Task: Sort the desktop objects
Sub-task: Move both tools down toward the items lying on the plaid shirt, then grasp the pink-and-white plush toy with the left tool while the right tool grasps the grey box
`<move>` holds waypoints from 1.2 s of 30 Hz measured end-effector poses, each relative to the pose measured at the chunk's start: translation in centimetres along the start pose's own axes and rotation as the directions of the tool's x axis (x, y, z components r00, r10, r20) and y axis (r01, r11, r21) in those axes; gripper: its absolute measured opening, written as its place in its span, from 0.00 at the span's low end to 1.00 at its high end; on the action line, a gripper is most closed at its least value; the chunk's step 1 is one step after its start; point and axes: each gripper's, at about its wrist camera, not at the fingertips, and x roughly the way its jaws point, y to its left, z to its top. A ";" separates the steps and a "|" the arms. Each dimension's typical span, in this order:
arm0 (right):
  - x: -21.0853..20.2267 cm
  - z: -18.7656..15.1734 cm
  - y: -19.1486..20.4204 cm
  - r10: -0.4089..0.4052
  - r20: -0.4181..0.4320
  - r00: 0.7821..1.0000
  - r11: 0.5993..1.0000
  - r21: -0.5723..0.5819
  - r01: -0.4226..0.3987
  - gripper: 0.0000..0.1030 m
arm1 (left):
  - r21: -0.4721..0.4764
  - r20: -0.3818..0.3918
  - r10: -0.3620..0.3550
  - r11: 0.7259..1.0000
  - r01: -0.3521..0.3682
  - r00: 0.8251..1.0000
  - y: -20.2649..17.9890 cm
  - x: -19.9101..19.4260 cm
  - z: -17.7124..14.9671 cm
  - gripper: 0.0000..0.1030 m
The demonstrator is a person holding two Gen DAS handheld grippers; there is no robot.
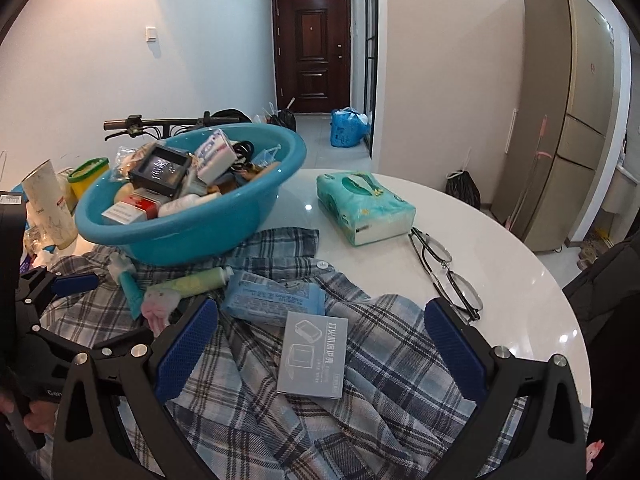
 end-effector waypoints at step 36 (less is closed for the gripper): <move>6.2 -2.6 -0.3 0.022 -0.196 0.980 1.000 -0.015 -0.025 0.73 | -0.013 -0.046 -0.124 0.992 0.123 0.991 1.6 2.0 0.6 0.40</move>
